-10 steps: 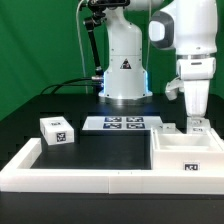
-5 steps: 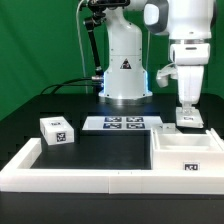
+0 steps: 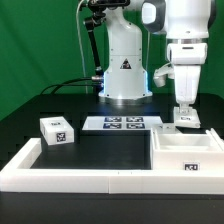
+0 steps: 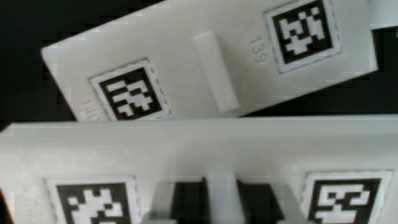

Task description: Assemble cabinet

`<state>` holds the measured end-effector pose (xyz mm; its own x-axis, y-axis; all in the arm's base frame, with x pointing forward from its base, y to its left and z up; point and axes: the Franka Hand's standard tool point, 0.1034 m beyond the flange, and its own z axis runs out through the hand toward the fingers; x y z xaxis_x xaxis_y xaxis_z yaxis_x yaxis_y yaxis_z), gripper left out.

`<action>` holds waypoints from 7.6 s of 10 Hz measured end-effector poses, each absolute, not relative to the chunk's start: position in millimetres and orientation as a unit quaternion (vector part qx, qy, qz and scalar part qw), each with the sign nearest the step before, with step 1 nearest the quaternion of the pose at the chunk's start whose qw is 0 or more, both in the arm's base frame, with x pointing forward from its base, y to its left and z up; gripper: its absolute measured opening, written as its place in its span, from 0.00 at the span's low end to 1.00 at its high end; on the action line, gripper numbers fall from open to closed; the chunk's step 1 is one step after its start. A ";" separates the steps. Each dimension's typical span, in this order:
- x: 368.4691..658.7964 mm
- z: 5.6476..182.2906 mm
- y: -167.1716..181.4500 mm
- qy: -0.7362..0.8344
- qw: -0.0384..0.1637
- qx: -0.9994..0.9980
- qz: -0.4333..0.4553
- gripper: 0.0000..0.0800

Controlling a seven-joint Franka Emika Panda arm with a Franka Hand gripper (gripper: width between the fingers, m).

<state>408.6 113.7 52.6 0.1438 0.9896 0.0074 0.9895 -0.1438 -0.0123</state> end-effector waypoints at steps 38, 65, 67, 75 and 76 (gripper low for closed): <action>455.4 55.0 112.9 -0.653 0.015 -0.757 0.019 0.09; 517.9 55.6 109.7 -0.665 0.012 -0.746 0.003 0.09; 517.8 55.6 109.8 -0.665 0.011 -0.747 0.002 0.09; 550.6 55.8 105.3 -0.659 0.004 -0.752 -0.016 0.09; 557.9 56.0 104.3 -0.658 0.003 -0.753 -0.018 0.09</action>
Offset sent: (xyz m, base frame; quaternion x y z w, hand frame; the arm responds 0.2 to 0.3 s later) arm 0.0216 0.0033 -0.0029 -0.0075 -0.0093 -0.0301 0.9995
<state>557.9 104.3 56.0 0.1340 0.9905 0.0311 0.9907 -0.1346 0.0184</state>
